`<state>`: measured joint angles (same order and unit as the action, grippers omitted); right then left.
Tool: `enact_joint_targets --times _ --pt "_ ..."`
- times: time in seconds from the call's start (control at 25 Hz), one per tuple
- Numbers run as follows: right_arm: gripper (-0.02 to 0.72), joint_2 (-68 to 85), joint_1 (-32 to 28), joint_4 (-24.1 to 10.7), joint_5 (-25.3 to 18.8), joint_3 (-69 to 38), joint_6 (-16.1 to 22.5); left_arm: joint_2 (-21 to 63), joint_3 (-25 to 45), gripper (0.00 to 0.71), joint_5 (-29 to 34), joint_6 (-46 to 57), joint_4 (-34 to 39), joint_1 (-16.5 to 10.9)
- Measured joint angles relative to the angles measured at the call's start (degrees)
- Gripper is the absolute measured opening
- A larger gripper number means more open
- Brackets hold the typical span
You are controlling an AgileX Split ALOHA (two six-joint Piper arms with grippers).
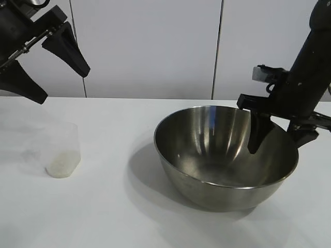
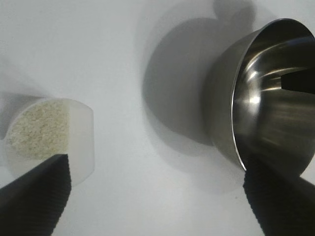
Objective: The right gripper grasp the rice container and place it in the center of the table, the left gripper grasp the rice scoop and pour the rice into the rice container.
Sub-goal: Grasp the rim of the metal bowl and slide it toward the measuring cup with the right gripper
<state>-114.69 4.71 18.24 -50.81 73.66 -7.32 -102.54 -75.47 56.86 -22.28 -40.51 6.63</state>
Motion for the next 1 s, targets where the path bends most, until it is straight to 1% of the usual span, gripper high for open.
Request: enact_joint_targets --times 0.04,0.08,0.16,0.24,0.32,0.36,0.44,0.52,0.6,0.72,0.88,1.0 --pt "0.114 -0.05 0.0 0.15 0.11 0.0 -0.49 0.0 0.0 0.686 0.0 0.0 0.0 0.0" --pt "0.076 0.08 0.0 0.46 0.47 0.0 -0.95 0.0 0.0 0.686 -0.05 0.0 0.0 0.0" --pt "0.034 0.65 0.04 0.81 0.5 0.0 -1.96 0.0 0.0 0.686 -0.05 0.0 0.0 0.0" --pt "0.023 1.56 0.04 1.39 -0.08 0.24 -2.56 0.0 0.0 0.686 -0.05 0.0 0.0 0.0" --pt "0.02 2.62 0.04 2.33 -2.7 1.54 -3.81 0.0 0.0 0.686 -0.11 0.0 0.0 0.0" --pt "0.02 3.23 0.04 2.91 -4.46 2.58 -4.13 0.0 0.0 0.686 -0.11 0.0 0.0 0.0" --pt "0.018 4.23 0.49 3.37 -6.57 4.56 -4.16 0.0 0.0 0.686 -0.11 0.0 0.0 0.0" --pt "0.018 4.79 1.7 3.37 -6.72 6.16 -2.96 0.0 0.0 0.686 -0.11 0.0 0.0 0.0" --pt "0.017 4.73 3.96 3.49 -5.76 6.55 -1.37 0.0 0.0 0.686 -0.11 0.0 0.0 0.0" --pt "0.017 3.5 8.57 3.67 -4.51 6.55 0.59 0.0 0.0 0.686 -0.11 0.0 0.0 0.0" --pt "0.016 -0.09 13.05 3.82 -1.43 6.55 3.1 0.0 0.0 0.686 -0.11 0.0 0.0 0.0" --pt "0.016 -2.71 14.56 2.65 1.66 6.55 5.85 0.0 0.0 0.686 -0.11 0.0 0.0 0.0"
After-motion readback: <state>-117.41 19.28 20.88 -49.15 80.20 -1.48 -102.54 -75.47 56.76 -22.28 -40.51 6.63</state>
